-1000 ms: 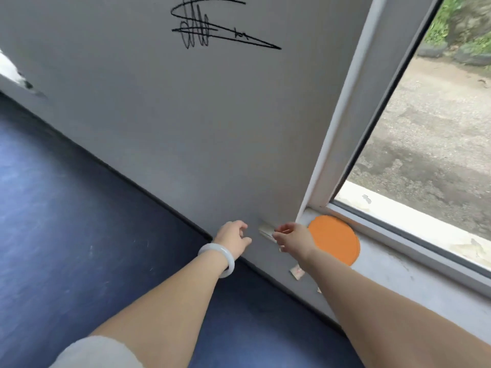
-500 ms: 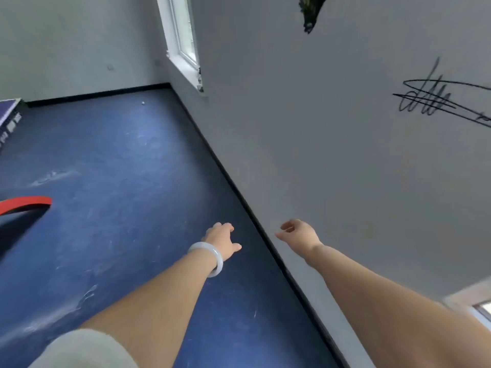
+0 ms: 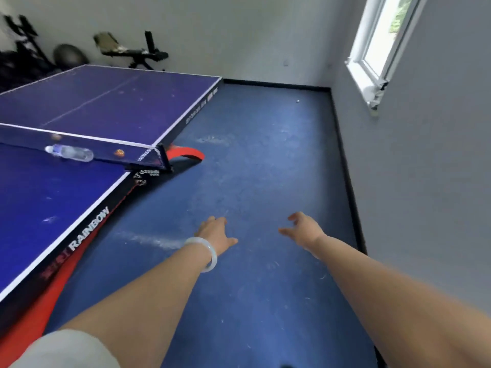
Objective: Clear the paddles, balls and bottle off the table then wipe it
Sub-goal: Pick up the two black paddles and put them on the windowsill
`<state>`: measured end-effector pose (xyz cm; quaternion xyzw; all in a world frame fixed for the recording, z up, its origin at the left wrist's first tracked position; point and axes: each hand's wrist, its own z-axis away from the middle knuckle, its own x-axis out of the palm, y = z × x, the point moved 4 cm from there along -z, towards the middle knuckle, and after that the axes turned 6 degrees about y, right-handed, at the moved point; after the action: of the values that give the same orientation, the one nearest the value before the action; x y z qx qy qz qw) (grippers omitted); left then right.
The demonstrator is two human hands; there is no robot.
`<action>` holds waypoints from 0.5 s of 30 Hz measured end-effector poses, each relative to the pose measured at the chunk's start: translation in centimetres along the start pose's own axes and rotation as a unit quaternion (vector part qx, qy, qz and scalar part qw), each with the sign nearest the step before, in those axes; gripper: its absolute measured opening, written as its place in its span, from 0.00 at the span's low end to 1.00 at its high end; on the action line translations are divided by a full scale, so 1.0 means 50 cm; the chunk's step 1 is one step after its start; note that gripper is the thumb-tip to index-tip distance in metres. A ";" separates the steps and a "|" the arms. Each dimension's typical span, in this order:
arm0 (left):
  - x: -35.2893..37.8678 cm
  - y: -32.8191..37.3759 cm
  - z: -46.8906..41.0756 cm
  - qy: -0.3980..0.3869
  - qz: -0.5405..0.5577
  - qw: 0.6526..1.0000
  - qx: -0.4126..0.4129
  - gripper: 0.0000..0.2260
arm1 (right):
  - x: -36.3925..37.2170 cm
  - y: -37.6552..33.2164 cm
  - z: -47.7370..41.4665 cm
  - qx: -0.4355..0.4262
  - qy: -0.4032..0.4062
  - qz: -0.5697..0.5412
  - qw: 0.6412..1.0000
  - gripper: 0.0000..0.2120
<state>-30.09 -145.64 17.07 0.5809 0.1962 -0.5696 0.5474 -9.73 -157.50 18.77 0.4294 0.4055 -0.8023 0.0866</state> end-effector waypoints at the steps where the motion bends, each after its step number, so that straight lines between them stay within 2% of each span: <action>1: -0.014 -0.027 -0.007 0.012 0.004 1.000 -0.024 0.28 | 0.019 -0.034 -0.030 -0.021 -0.017 0.016 1.000 0.28; 4: -0.059 -0.106 -0.012 0.047 0.012 0.993 -0.106 0.27 | 0.082 -0.137 -0.107 -0.090 -0.068 0.046 0.993 0.29; 8: -0.113 -0.202 0.014 0.094 0.045 0.972 -0.208 0.30 | 0.176 -0.267 -0.160 -0.168 -0.139 0.069 0.973 0.30; 15: -0.164 -0.370 0.116 0.157 0.050 0.921 -0.353 0.31 | 0.354 -0.479 -0.106 -0.296 -0.230 0.128 0.918 0.32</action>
<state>-50.66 -141.37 18.08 0.4411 0.4390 -0.3365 0.7067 -29.06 -134.24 17.53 0.2362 0.5348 -0.7042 0.4029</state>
